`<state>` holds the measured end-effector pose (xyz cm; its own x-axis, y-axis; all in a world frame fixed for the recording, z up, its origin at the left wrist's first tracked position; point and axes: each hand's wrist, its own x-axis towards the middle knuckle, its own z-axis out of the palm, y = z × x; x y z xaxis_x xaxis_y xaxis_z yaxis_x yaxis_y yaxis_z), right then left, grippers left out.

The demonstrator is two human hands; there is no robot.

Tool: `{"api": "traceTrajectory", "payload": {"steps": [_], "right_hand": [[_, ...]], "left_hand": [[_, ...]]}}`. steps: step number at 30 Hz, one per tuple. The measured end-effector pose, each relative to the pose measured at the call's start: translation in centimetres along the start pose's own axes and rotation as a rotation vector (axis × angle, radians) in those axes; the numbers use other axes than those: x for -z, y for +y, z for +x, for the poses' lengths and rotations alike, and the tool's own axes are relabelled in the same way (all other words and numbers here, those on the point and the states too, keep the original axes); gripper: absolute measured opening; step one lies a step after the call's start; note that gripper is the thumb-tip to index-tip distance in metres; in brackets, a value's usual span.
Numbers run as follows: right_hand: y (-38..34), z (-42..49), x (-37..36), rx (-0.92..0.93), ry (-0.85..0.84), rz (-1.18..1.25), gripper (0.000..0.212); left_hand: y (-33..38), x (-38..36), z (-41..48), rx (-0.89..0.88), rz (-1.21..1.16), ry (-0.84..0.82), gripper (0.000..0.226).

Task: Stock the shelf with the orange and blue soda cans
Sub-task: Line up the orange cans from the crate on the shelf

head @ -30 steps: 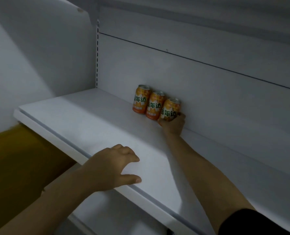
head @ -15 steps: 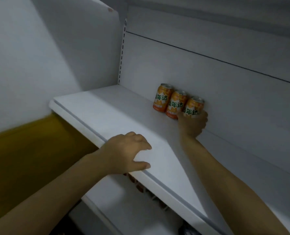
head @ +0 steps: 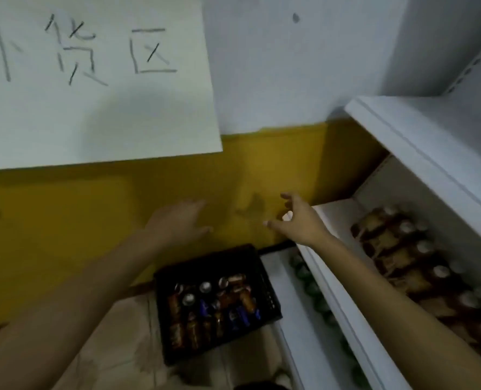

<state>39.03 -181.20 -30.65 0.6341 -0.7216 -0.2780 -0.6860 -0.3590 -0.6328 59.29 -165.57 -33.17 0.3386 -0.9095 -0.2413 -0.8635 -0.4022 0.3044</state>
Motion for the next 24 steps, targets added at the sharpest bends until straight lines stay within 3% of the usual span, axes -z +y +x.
{"api": "traceTrajectory", "payload": {"steps": [6, 9, 14, 18, 21, 24], "right_hand": [[5.7, -1.3, -16.1, -0.206, -0.465, 0.007, 0.058], [10.4, -0.2, -22.7, -0.292, -0.546, 0.009, 0.064], [19.0, 2.4, -33.2, -0.483, -0.656, 0.027, 0.045], [26.5, 5.0, -41.9, -0.597, -0.689, 0.017, 0.042], [30.3, 7.5, -47.9, -0.576, -0.702, -0.014, 0.046], [33.4, 10.6, -53.6, -0.311, -0.627, -0.213, 0.051]], "left_hand": [[-11.0, -14.2, -9.3, 0.41, -0.344, -0.287, 0.071], [-12.4, -20.3, -11.2, 0.565, -0.503, -0.394, 0.07], [-11.9, -32.3, -9.5, 0.668, -0.748, -0.404, 0.053], [-11.8, -42.9, -5.1, 0.738, -0.898, -0.401, 0.051], [-13.2, -49.9, -1.1, 0.818, -0.971, -0.364, 0.048], [-15.4, -56.1, 2.4, 0.854, -0.946, -0.348, 0.044]]}}
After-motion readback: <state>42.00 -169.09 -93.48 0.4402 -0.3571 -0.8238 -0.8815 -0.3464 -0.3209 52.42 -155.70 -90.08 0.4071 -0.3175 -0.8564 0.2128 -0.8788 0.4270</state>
